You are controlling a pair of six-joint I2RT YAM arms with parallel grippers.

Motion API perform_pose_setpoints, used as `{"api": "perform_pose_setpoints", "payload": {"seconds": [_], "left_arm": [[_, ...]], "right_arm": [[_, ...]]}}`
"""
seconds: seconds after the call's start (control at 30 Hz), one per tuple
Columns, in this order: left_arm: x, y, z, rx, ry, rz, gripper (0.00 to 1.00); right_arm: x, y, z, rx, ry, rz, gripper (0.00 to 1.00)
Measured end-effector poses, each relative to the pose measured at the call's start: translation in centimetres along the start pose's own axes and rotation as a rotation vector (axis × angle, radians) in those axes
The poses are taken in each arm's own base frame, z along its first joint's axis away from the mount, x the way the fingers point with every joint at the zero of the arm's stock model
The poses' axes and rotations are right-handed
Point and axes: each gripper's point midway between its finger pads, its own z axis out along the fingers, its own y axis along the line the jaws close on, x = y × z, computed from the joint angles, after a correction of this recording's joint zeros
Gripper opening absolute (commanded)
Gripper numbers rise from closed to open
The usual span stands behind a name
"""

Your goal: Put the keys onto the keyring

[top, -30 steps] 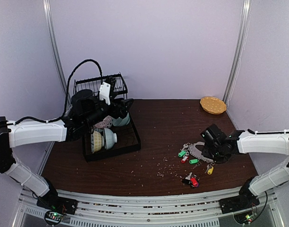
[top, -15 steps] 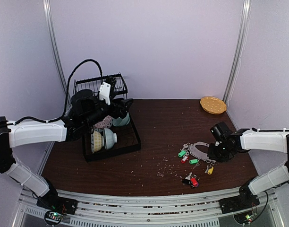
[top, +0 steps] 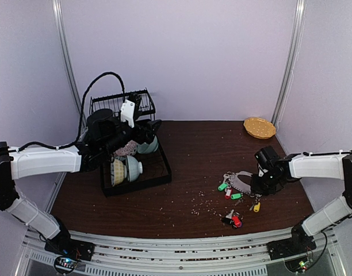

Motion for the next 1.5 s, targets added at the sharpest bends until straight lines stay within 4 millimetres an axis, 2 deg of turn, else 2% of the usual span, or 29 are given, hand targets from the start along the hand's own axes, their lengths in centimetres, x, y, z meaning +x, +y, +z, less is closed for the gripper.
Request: {"api": "perform_pose_setpoints", "payload": {"seconds": [0.13,0.4,0.73,0.83,0.97,1.1,1.3,1.5], "left_arm": [[0.1,0.1,0.0,-0.007,0.002,0.004,0.95],[0.2,0.3,0.0,-0.019,0.007,0.014,0.95],[0.5,0.0,0.0,-0.001,0.020,0.017,0.95],[0.5,-0.6,0.0,0.028,0.021,0.017,0.94],[0.8,-1.9,0.1,0.077,0.027,0.018,0.94],[1.1,-2.5,0.1,0.096,0.035,0.019,0.94],[1.1,-2.5,0.1,0.095,0.034,0.019,0.94],[1.1,-2.5,0.2,0.095,0.036,0.023,0.94]], "right_arm": [[-0.1,0.4,-0.1,-0.023,-0.001,-0.013,0.00],[0.1,1.6,-0.1,-0.072,-0.006,-0.034,0.00],[2.8,5.3,-0.6,-0.189,0.069,-0.180,0.15],[3.0,5.2,-0.7,-0.184,0.074,-0.192,0.19],[3.0,4.5,-0.6,-0.151,0.071,-0.195,0.22],[2.7,4.7,-0.5,-0.158,0.057,-0.196,0.22],[2.7,5.5,0.2,-0.187,0.069,-0.204,0.16],[2.7,6.5,0.3,-0.225,0.075,-0.216,0.00]]}}
